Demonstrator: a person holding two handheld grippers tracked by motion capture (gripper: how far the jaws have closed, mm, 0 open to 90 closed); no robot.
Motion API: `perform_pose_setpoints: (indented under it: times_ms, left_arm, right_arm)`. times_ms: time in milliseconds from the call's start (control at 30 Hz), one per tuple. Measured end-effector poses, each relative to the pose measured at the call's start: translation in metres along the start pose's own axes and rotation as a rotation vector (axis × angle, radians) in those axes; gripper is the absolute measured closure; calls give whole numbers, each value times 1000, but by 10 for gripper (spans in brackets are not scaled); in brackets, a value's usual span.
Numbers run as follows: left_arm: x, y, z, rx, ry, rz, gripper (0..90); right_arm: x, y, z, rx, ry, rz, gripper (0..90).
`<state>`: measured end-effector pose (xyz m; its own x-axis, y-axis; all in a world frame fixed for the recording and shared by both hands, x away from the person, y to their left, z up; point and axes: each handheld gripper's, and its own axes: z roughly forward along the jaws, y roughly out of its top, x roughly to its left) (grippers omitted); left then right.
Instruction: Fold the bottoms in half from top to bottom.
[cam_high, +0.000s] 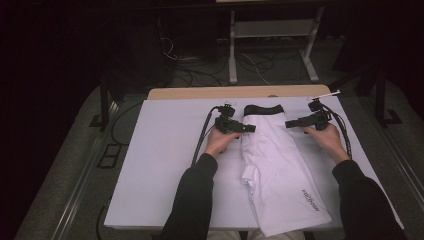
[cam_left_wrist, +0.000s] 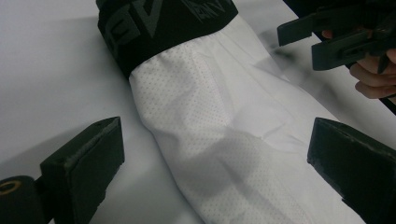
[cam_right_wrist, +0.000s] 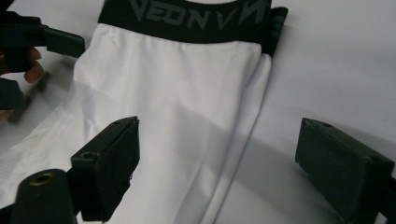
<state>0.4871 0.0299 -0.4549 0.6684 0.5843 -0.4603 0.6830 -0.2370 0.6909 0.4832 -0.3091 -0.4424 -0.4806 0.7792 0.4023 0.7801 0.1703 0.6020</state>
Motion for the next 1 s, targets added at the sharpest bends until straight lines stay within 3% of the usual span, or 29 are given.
perform_pose_setpoints:
  times_ms: [233, 433, 533, 567, 700, 867, 1000]
  left_arm:
    - [1, 0, 4, 5, -1, -8, 123]
    - [3, -1, 5, 9, 4, -18, 179]
    - [2, 0, 6, 9, 36, -13, 270]
    - [1, 0, 6, 10, 46, -3, 327]
    - [1, -1, 8, 12, 45, -8, 348]
    - [1, 0, 9, 12, 59, -20, 435]
    - [0, -1, 11, 6, 65, -30, 522]
  right_arm:
    - [-5, 1, 6, 14, 20, 50, 231]
    - [-6, 1, 10, 11, 17, 56, 339]
    - [-5, 2, 12, 10, 15, 53, 377]
    - [-4, 2, 13, 13, 6, 48, 394]
    - [-1, 3, 15, 8, -12, 38, 437]
    - [2, 3, 19, 6, -15, 32, 520]
    - [4, 2, 19, -1, -63, 22, 639]
